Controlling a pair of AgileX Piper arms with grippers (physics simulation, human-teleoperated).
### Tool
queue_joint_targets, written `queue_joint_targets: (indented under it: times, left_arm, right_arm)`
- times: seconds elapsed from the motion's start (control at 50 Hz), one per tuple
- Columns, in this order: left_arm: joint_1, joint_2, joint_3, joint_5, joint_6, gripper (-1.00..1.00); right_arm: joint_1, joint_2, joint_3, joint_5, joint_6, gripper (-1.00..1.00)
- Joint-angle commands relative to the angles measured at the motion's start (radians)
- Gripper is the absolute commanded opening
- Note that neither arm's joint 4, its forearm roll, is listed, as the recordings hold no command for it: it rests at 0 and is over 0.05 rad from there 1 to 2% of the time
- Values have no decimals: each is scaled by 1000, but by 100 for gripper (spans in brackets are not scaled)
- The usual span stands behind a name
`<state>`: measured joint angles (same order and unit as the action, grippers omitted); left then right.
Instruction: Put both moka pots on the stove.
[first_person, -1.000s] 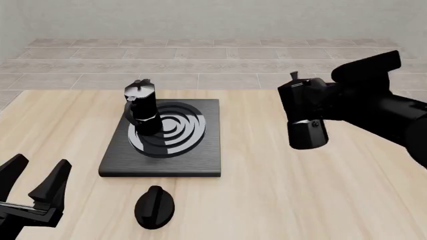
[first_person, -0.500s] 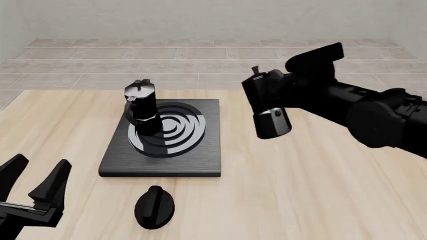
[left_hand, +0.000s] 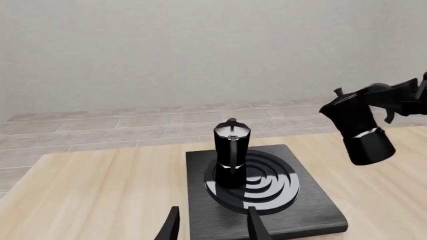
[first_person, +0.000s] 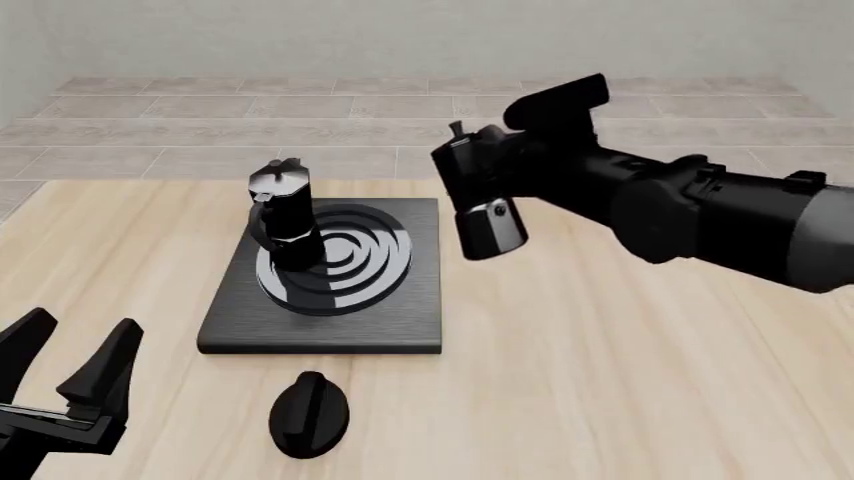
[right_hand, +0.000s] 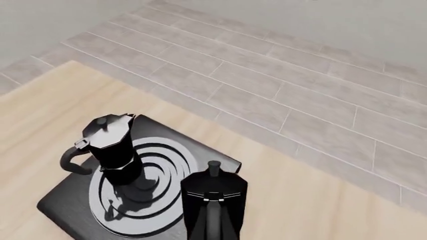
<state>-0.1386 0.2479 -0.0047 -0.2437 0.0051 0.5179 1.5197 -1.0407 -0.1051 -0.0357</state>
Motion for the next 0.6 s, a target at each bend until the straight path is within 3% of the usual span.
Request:
queue_joint_targets:
  times: [0.02, 0.6]
  left_arm:
    - [-2, 1, 2, -3, 0, 100]
    - [-2, 1, 2, -3, 0, 100]
  right_arm:
    - [25, 67, -94, -33, 12, -100]
    - [62, 242, -269, -58, 26, -100]
